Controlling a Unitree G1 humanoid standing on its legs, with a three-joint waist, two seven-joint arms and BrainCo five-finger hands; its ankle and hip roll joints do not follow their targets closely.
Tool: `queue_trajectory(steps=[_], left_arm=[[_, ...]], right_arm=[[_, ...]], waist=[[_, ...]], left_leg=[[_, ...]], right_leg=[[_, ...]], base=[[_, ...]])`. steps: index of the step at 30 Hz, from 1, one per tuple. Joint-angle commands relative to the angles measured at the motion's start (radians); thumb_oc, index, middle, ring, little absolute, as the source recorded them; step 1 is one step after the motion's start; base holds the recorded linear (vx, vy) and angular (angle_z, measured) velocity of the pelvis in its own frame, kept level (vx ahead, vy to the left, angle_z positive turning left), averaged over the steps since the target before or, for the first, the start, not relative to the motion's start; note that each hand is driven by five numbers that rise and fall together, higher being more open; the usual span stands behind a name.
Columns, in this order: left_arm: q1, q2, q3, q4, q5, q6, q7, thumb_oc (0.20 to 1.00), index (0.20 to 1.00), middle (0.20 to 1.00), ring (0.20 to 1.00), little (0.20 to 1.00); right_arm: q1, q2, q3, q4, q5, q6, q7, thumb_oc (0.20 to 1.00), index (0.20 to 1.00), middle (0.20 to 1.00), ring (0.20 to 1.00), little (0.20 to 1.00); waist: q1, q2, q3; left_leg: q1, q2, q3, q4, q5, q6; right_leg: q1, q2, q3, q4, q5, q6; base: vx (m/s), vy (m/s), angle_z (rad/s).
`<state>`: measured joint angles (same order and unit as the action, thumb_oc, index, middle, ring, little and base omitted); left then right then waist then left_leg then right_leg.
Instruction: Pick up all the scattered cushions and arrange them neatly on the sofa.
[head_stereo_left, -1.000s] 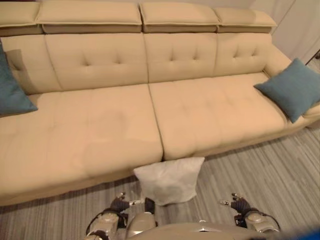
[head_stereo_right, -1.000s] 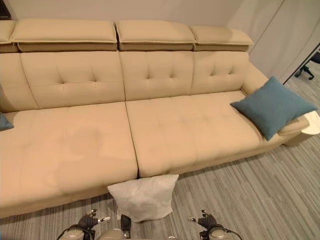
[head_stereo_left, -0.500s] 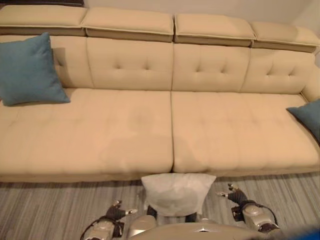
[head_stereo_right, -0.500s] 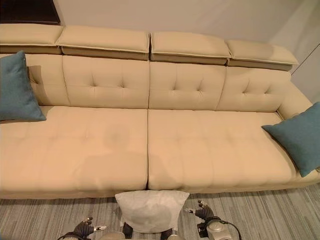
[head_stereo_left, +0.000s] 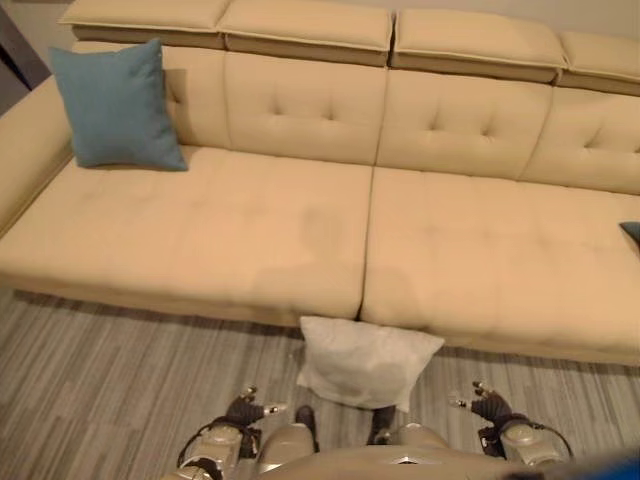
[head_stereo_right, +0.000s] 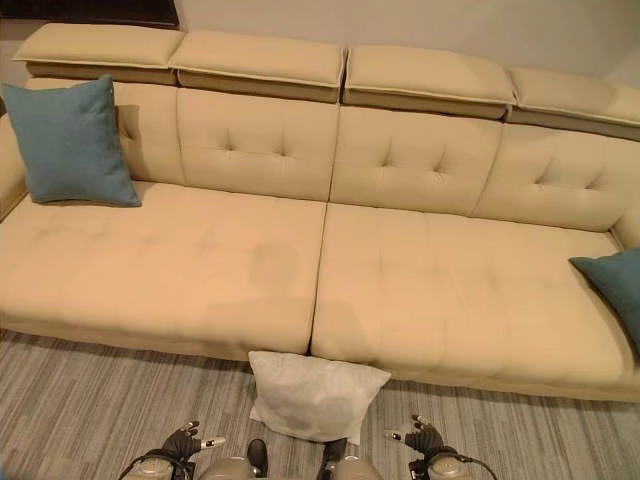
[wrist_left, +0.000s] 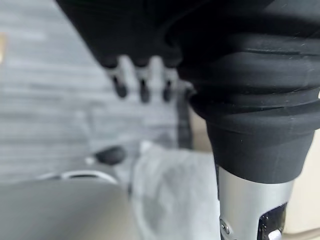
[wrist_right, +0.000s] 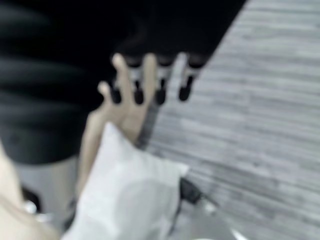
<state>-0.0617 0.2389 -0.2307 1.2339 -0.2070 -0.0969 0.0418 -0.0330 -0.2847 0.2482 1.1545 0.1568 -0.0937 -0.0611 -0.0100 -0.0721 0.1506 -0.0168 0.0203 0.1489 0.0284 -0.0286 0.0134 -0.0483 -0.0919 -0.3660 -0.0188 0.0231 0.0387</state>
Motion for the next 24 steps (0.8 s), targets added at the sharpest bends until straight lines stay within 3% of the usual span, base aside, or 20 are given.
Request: queue_trajectory(steps=[1, 6, 9, 10, 14, 18, 24], left_arm=[[-0.007, -0.005, 0.008, -0.005, 0.008, -0.021, -0.004, 1.0, 1.0, 1.0, 1.0, 1.0], [-0.007, 0.019, 0.032, -0.014, -0.003, -0.025, 0.007, 1.0, 1.0, 1.0, 1.0, 1.0], [-0.023, 0.034, 0.03, -0.013, -0.002, -0.028, 0.011, 1.0, 1.0, 1.0, 1.0, 1.0], [-0.022, 0.036, 0.028, -0.014, -0.003, -0.03, 0.011, 1.0, 1.0, 1.0, 1.0, 1.0], [-0.019, 0.037, 0.027, -0.023, -0.01, -0.035, 0.015, 1.0, 1.0, 1.0, 1.0, 1.0], [-0.014, 0.034, 0.03, -0.042, -0.018, -0.04, 0.019, 1.0, 1.0, 1.0, 1.0, 1.0], [-0.027, 0.025, 0.018, -0.066, -0.016, -0.044, 0.03, 1.0, 1.0, 1.0, 1.0, 1.0]], right_arm=[[-0.049, -0.013, 0.006, -0.005, 0.013, -0.011, -0.001, 1.0, 1.0, 1.0, 1.0, 1.0], [-0.072, 0.001, 0.012, -0.015, 0.007, -0.013, -0.004, 1.0, 1.0, 1.0, 1.0, 1.0], [-0.086, 0.003, 0.012, -0.022, 0.014, -0.016, -0.004, 1.0, 1.0, 1.0, 1.0, 1.0], [-0.084, 0.002, 0.013, -0.024, 0.014, -0.017, -0.003, 1.0, 1.0, 1.0, 1.0, 1.0], [-0.075, 0.0, 0.01, -0.024, 0.01, -0.019, -0.007, 1.0, 1.0, 1.0, 1.0, 1.0], [-0.069, -0.004, 0.017, -0.033, 0.004, -0.023, -0.012, 1.0, 1.0, 1.0, 1.0, 1.0], [-0.056, -0.016, 0.008, -0.056, 0.014, -0.03, -0.02, 1.0, 1.0, 1.0, 1.0, 1.0]], waist=[[0.012, -0.019, -0.018], [0.036, -0.024, 0.01], [0.026, -0.019, 0.027], [0.025, -0.02, 0.025], [0.05, -0.016, 0.001], [0.06, -0.028, -0.01], [0.043, -0.024, -0.001]], left_leg=[[-0.022, -0.036, -0.057, 0.036, -0.005, -0.071], [-0.01, -0.034, -0.031, 0.006, -0.007, -0.041], [-0.019, -0.033, -0.043, 0.013, -0.001, -0.028], [-0.018, -0.035, -0.046, 0.012, -0.001, -0.026], [-0.025, -0.023, -0.04, 0.002, 0.003, -0.03], [-0.027, -0.015, -0.029, -0.008, 0.018, -0.043], [-0.032, -0.002, -0.038, -0.03, 0.044, -0.064]], right_leg=[[0.038, 0.008, 0.066, -0.006, 0.006, 0.084], [-0.043, -0.04, 0.061, 0.121, 0.021, 0.118], [-0.08, -0.031, 0.149, 0.19, 0.005, 0.126], [-0.071, -0.028, 0.168, 0.184, -0.003, 0.121], [-0.002, -0.074, 0.144, 0.131, -0.004, 0.124], [0.032, -0.057, 0.128, 0.045, 0.001, 0.132], [0.046, -0.04, 0.102, 0.01, -0.003, 0.124]], base=[[0.0, 0.089, -0.14], [-0.06, 0.104, -0.3], [-0.04, 0.049, -0.37], [0.0, 0.0, 0.0], [0.02, -0.069, 0.0], [0.02, -0.095, -0.11], [-0.03, -0.078, 0.05]])
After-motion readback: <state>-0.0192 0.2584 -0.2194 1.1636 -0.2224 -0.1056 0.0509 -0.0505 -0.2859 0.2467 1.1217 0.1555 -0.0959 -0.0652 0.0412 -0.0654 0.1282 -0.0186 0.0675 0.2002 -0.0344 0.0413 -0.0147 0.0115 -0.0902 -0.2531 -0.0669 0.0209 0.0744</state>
